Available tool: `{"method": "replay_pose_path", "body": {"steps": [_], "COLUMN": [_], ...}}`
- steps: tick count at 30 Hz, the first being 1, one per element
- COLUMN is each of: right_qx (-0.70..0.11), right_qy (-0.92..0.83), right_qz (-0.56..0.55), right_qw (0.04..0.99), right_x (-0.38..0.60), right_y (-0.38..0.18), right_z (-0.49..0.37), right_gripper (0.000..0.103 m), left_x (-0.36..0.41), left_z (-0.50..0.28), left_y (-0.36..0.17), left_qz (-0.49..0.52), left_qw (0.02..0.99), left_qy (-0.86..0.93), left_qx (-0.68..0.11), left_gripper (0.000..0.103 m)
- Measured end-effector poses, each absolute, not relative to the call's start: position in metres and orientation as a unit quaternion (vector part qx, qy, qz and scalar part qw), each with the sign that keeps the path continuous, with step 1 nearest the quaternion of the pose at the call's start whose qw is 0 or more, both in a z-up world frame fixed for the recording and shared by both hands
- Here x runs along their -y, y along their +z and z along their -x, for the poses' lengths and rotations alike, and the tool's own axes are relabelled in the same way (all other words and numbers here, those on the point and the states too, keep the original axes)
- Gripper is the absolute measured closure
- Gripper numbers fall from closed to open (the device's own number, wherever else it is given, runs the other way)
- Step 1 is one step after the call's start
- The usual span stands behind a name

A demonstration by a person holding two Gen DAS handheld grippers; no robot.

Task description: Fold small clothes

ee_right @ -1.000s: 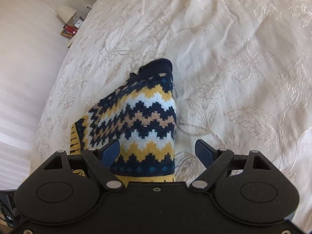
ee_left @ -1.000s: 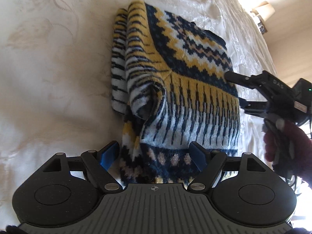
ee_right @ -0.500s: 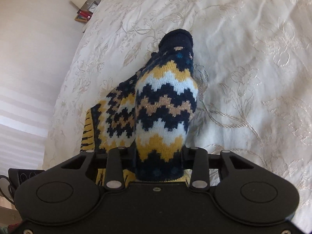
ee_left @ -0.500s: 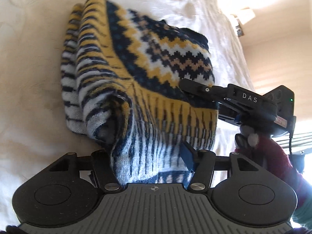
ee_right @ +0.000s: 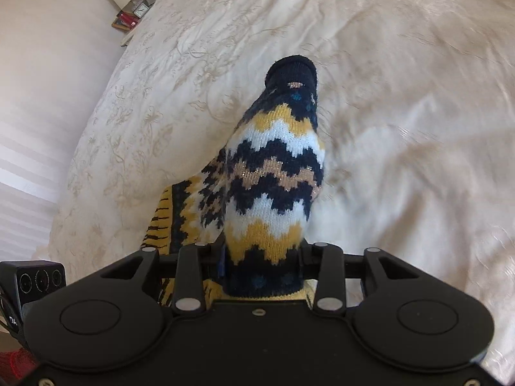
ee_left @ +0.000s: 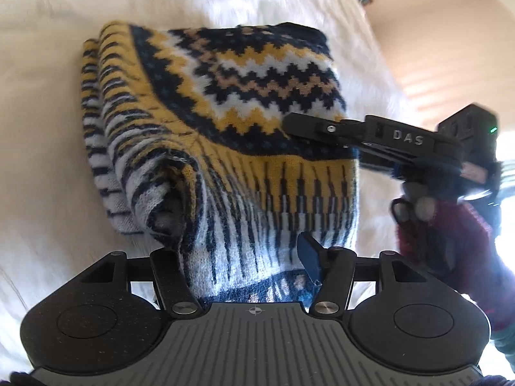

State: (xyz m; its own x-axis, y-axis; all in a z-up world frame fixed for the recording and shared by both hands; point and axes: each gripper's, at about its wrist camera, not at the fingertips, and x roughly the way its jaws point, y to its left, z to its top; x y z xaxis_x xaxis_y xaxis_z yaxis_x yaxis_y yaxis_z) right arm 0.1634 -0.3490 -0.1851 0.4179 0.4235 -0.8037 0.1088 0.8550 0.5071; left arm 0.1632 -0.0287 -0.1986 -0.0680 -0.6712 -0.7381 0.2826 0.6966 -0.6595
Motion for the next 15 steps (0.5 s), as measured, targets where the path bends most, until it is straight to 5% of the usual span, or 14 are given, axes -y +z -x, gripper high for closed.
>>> {"method": "replay_pose_path", "body": {"steps": [5, 7, 15], "right_qx": [-0.540, -0.534, -0.506], "right_qy": [0.084, 0.086, 0.082], "right_qz": [-0.220, -0.227, -0.220], "right_qw": [0.808, 0.810, 0.830], "right_x": [0.356, 0.360, 0.381], "right_y": [-0.193, -0.191, -0.177], "right_z": [-0.137, -0.130, -0.103], "right_gripper": [0.041, 0.028, 0.016], "left_x": [0.029, 0.019, 0.002], "left_z": [-0.139, -0.130, -0.110], "left_y": [-0.193, -0.183, -0.111], "left_qz": [0.095, 0.090, 0.078], "left_qw": [0.708, 0.726, 0.790], "left_qy": [-0.303, -0.285, -0.259], "left_qx": [-0.631, -0.619, -0.550], "left_gripper": [0.046, 0.045, 0.044]}}
